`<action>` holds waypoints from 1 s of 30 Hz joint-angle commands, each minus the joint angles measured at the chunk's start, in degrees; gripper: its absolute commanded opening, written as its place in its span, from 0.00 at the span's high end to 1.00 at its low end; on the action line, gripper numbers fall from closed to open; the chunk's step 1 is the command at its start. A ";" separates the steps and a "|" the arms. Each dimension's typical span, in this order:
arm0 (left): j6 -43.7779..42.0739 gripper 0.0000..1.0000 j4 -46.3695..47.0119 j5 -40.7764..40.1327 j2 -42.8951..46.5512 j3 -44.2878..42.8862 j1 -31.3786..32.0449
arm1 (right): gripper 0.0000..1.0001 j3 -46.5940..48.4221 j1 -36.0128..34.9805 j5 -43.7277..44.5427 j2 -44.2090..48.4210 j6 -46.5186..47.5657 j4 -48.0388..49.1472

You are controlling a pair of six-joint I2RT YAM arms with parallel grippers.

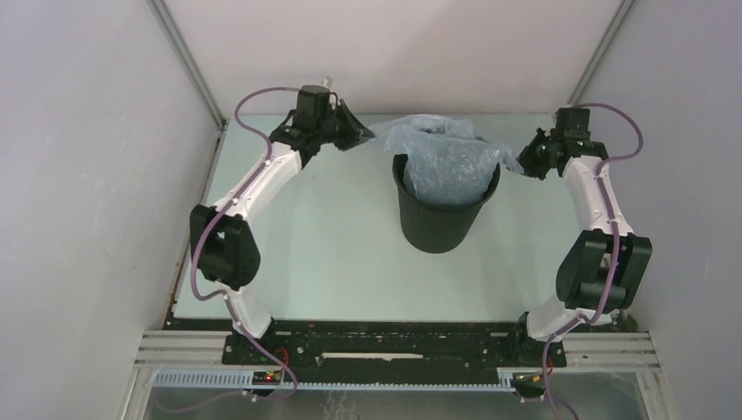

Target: Put the trash bags into the trash bin

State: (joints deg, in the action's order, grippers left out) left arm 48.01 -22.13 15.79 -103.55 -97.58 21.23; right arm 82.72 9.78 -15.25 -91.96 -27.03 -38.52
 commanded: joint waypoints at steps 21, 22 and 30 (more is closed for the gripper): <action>3.12 0.89 17.45 9.59 13.67 12.33 -2.98 | 0.95 -6.28 1.03 -7.80 10.69 -4.17 8.41; 3.53 0.89 18.53 7.96 13.35 11.15 -3.11 | 0.96 -5.55 1.03 -6.52 10.31 -5.23 9.25; 12.60 0.93 24.25 2.69 3.37 5.05 -3.39 | 1.00 -1.62 2.44 3.06 1.04 -5.81 7.83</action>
State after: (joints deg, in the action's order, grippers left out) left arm 54.37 -3.20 20.86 -94.61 -88.60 18.33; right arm 79.31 10.94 -16.67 -86.54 -31.75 -32.27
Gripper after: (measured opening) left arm 0.083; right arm 0.007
